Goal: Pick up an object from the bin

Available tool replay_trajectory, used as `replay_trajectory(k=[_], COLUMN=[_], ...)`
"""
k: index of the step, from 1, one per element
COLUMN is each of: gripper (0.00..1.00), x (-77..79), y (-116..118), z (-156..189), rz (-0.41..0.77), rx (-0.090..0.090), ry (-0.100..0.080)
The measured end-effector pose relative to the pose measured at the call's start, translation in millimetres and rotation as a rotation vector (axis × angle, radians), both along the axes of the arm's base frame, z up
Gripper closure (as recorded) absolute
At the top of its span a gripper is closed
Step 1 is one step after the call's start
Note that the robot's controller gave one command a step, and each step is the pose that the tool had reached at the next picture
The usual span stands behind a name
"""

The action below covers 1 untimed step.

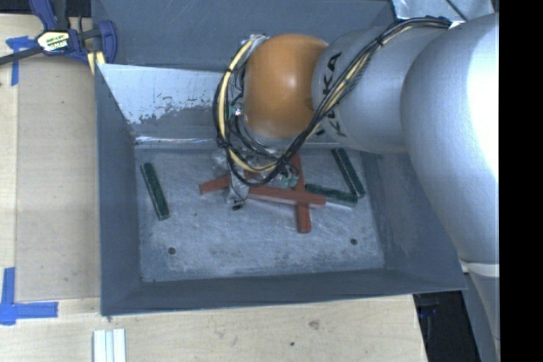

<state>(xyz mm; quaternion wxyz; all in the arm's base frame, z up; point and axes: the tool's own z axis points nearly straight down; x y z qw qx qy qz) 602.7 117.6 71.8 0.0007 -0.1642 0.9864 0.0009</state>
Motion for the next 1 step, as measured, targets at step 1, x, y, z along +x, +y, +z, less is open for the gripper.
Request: replay_trajectory(k=[1], gripper=[1.00], x=[-28.1], y=[3.9], z=[128.5], rz=[0.030], rx=[-0.001], ry=[-0.003])
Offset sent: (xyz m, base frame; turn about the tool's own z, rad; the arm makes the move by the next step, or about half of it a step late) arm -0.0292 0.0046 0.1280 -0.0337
